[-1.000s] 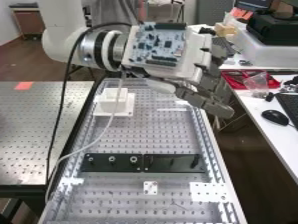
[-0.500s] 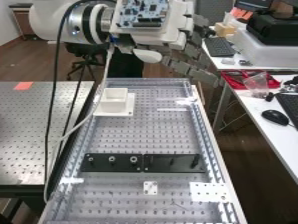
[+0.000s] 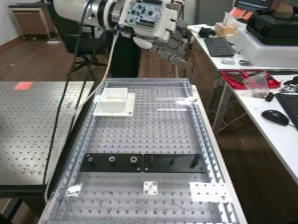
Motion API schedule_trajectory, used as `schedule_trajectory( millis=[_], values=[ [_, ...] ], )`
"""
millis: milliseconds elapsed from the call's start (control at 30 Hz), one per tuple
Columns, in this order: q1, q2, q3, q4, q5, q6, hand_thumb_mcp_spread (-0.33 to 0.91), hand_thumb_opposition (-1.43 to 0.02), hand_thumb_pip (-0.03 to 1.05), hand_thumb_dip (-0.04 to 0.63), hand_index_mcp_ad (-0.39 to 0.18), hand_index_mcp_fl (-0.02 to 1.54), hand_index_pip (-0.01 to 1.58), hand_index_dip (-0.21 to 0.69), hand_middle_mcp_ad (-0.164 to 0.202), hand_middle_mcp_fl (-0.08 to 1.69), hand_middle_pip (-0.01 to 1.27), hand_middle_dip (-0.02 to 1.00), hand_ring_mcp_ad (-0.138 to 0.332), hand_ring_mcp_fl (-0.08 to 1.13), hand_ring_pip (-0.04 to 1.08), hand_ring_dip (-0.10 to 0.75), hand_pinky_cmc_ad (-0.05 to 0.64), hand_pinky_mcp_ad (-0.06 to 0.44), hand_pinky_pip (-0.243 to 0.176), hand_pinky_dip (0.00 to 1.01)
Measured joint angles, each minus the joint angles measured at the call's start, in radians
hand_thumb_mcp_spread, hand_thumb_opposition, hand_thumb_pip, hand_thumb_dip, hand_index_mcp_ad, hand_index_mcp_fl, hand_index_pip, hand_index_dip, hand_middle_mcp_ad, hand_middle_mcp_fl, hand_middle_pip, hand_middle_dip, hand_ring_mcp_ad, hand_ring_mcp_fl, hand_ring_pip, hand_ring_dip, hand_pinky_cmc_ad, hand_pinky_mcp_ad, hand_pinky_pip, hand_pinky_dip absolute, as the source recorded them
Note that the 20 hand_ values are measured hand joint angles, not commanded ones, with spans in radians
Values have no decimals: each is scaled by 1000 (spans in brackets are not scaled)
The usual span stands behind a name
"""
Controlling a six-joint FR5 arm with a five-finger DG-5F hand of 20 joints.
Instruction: Grab the chopstick and place it in the clear container
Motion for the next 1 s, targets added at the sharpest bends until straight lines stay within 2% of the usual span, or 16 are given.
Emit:
schedule_trajectory(
  millis=[167, 567, 767, 1000],
  values=[
    [41, -63, 72, -134, 45, 105, 695, -960, 564, 269, -105, 606, 1405, -87, 33, 909, 733, 747, 51, 768, 201, 621, 440, 265, 113, 195],
    [58, -186, 214, -364, 40, 265, 696, -960, 567, 269, -105, 606, 1408, -87, 37, 904, 735, 742, 52, 766, 208, 613, 442, 264, 113, 230],
    [51, -252, 291, -491, 2, 315, 688, -956, 576, 269, -105, 606, 1408, -87, 37, 908, 744, 744, 51, 752, 208, 607, 440, 258, 113, 246],
    [38, -314, 369, -606, -54, 337, 693, -969, 579, 269, -105, 606, 1408, -87, 37, 895, 744, 744, 51, 752, 223, 595, 440, 265, 110, 258]
  ],
)
